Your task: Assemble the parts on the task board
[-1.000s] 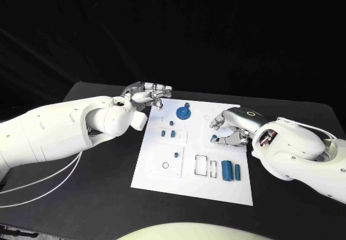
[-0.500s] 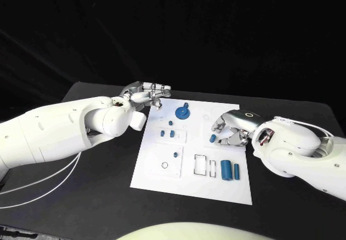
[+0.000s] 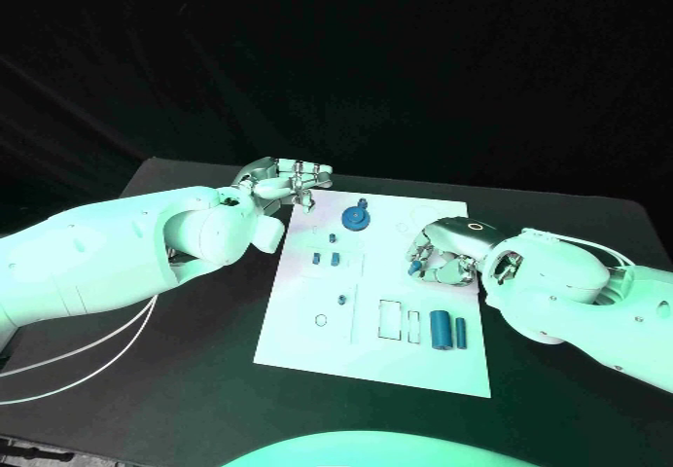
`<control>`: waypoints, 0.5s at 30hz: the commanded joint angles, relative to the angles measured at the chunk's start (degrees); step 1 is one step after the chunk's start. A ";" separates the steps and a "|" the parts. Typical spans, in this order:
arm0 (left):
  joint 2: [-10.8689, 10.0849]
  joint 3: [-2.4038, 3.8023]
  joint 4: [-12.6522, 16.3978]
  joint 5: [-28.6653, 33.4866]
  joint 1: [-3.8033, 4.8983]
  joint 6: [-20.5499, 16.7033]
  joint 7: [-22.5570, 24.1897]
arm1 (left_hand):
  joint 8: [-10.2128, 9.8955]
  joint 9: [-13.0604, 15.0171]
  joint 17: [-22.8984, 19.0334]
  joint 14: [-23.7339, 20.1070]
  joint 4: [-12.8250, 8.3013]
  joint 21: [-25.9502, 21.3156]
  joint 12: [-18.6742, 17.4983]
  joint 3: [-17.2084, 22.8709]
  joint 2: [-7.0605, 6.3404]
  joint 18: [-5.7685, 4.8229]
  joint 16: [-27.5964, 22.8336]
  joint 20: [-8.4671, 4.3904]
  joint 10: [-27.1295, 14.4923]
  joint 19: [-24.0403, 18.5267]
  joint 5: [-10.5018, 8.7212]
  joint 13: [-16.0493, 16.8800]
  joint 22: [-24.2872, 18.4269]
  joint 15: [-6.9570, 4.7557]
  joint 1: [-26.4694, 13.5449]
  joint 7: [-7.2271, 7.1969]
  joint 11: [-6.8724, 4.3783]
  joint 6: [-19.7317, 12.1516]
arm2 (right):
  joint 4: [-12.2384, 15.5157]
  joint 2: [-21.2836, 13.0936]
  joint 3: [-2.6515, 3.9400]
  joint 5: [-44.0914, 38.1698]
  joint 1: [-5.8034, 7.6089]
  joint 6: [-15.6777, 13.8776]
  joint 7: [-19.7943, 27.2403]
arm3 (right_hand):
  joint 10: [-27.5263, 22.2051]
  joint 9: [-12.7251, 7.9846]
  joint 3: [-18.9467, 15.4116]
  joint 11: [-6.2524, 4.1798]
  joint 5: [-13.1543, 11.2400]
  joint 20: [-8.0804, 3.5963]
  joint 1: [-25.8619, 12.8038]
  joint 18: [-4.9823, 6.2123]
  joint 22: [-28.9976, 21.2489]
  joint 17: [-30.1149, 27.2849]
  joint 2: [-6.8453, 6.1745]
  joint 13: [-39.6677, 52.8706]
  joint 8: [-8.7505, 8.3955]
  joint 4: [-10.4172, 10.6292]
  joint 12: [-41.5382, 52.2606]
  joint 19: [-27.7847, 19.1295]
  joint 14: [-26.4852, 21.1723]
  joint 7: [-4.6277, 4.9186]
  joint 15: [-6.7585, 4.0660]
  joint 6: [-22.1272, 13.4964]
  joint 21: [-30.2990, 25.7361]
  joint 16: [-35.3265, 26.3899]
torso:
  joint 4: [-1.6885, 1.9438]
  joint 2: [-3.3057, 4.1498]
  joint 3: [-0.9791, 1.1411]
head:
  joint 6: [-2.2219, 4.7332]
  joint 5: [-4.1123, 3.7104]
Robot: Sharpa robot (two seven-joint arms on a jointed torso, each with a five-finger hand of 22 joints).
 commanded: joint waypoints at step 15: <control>0.01 0.03 0.13 0.09 0.04 0.37 0.44 | -0.09 -0.08 -0.07 -0.26 -0.33 -0.18 0.36 0.02 0.45 1.08 -0.21 0.14 -0.39 -0.10 -0.02 0.01 -0.01 0.04 0.28 0.04 -0.18 0.03 | 0.01 0.32 -0.03 -0.53 -0.24 -1.22 0.38 | 5.98 1.05 4.86 -1.69 -0.96 -1.16 1.72 -0.71 6.03 2.83 1.52 0.09 2.07 0.09 0.01 1.07 3.66 -1.51 -1.69 6.16 1.92 0.62 | -0.06 -0.05 0.02 | -0.28 -0.04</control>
